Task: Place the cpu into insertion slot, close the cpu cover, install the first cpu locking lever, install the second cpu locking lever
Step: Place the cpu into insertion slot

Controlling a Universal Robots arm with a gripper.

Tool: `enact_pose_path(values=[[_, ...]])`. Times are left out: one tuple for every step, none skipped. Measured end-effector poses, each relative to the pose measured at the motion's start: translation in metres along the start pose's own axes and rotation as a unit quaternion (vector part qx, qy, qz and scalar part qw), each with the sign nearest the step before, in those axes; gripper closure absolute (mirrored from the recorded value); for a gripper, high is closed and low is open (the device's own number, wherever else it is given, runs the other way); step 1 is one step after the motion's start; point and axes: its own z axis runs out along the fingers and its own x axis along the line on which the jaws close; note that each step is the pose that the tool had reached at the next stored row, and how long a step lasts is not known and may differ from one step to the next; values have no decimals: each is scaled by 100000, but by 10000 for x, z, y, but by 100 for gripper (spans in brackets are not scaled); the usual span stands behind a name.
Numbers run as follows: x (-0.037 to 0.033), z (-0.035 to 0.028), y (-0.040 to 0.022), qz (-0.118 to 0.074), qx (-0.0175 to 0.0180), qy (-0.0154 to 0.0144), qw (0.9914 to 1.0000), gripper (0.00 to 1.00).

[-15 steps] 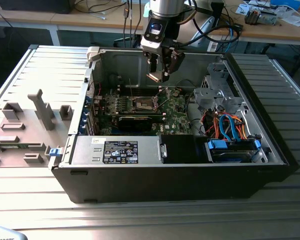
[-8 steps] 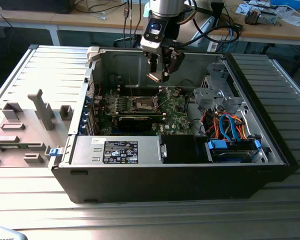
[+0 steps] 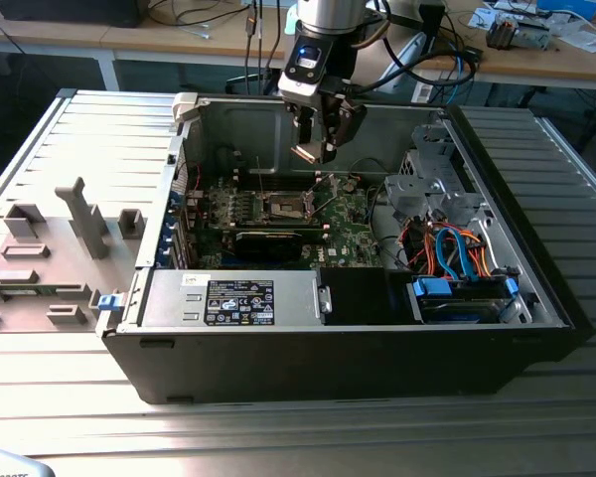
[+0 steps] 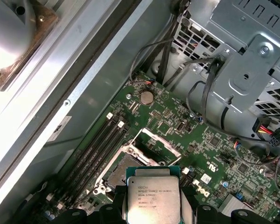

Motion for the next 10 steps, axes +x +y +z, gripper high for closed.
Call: enact_pose_path(values=[[0, 0, 0, 57, 0, -2, 100000, 46], [0, 0, 0, 99, 2, -3, 100000, 46], [0, 0, 0, 147, 1, -2, 100000, 46], [0, 0, 0, 205, 2, -2, 100000, 46], [0, 0, 0, 241, 4, -3, 100000, 46], [0, 0, 0, 292, 2, -5, 100000, 46], [0, 0, 0, 330, 1, -4, 99999, 46], [0, 0, 0, 372, 2, -6, 99999, 46], [0, 0, 0, 423, 1, -5, 99999, 46], [0, 0, 0, 456, 5, -5, 99999, 46]])
